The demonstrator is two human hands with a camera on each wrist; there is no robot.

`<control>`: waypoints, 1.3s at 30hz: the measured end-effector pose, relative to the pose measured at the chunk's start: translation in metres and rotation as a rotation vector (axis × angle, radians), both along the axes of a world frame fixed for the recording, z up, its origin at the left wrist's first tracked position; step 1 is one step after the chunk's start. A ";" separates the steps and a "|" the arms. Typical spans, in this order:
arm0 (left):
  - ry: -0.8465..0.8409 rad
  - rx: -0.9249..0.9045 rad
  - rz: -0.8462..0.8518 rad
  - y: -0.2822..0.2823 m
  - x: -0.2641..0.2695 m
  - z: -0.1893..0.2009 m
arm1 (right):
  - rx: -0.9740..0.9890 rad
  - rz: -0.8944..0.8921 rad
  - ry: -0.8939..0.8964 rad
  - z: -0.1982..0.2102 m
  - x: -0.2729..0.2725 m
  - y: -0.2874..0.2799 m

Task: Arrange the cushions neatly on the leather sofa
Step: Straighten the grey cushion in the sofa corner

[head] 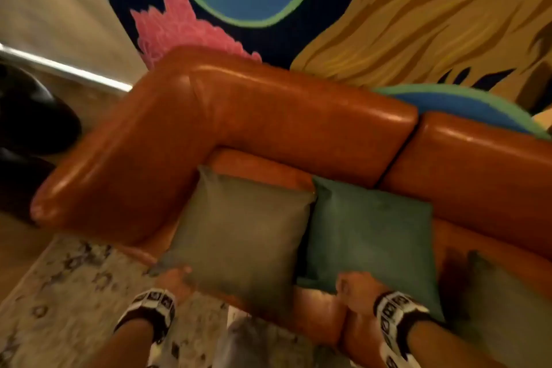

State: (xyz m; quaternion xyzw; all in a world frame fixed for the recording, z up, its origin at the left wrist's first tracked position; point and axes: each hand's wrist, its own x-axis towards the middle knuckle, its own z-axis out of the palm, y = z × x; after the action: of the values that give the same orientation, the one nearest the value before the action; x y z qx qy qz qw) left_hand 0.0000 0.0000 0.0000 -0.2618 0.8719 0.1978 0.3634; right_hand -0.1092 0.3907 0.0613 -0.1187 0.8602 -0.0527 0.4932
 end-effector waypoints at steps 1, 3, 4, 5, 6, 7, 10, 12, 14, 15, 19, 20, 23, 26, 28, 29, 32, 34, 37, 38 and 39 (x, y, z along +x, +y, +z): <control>0.020 -0.008 0.020 -0.011 -0.004 -0.008 | -0.014 -0.038 -0.036 -0.010 -0.004 -0.015; 0.035 -0.029 0.028 -0.032 -0.009 -0.023 | -0.043 -0.152 -0.038 -0.034 -0.007 -0.044; 0.026 -0.042 0.027 -0.044 -0.010 -0.030 | -0.034 -0.204 -0.043 -0.049 -0.005 -0.058; 0.013 -0.057 0.026 -0.055 -0.010 -0.039 | -0.019 -0.248 -0.042 -0.065 -0.002 -0.071; -0.001 -0.065 0.029 -0.066 -0.008 -0.054 | 0.022 -0.262 -0.066 -0.084 0.001 -0.081; -0.034 -0.068 0.047 -0.080 -0.005 -0.071 | 0.053 -0.265 -0.095 -0.110 0.006 -0.089; -0.113 -0.038 0.075 -0.107 -0.001 -0.115 | 0.175 -0.277 -0.133 -0.155 0.024 -0.109; -0.106 -0.010 0.125 -0.111 -0.002 -0.135 | 0.224 -0.359 -0.161 -0.173 0.036 -0.119; -0.032 -0.010 0.192 -0.109 -0.007 -0.143 | 0.138 -0.546 -0.203 -0.182 0.043 -0.130; -0.019 -0.009 0.214 -0.109 -0.011 -0.144 | 0.091 -0.619 -0.211 -0.183 0.046 -0.133; 0.085 0.098 0.318 -0.114 -0.040 -0.123 | -0.173 -0.986 -0.141 -0.154 0.039 -0.134; 0.133 0.130 0.360 -0.116 -0.051 -0.109 | -0.210 -1.034 -0.091 -0.142 0.030 -0.134; 0.303 0.183 0.485 -0.119 -0.098 -0.055 | -0.301 -1.029 0.081 -0.095 -0.007 -0.135; 0.418 0.210 0.467 -0.123 -0.152 -0.003 | -0.351 -0.914 0.168 -0.054 -0.054 -0.130; 0.450 0.183 0.393 -0.129 -0.190 0.021 | -0.387 -0.913 0.255 -0.032 -0.093 -0.121; 0.477 0.196 0.389 -0.132 -0.209 0.030 | -0.401 -0.969 0.318 -0.022 -0.113 -0.118; 0.647 0.385 0.552 -0.131 -0.258 0.047 | -0.529 -1.191 0.508 -0.007 -0.167 -0.107; 0.745 0.637 0.699 -0.122 -0.281 0.050 | -0.690 -1.369 0.460 -0.006 -0.193 -0.104; 0.708 0.868 0.758 -0.108 -0.299 0.042 | -0.731 -1.409 0.340 -0.025 -0.210 -0.109; 0.678 0.859 0.729 -0.108 -0.303 0.036 | -0.674 -1.329 0.316 -0.036 -0.213 -0.112; 0.644 0.839 0.703 -0.108 -0.307 0.030 | -0.607 -1.236 0.289 -0.045 -0.214 -0.117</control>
State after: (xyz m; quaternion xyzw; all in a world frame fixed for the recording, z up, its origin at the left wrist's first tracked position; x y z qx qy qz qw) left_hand -0.3070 -0.1082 0.0301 -0.2953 0.6476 0.6991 0.0681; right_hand -0.3236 0.2740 0.0168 0.2535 0.7742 -0.5449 0.1988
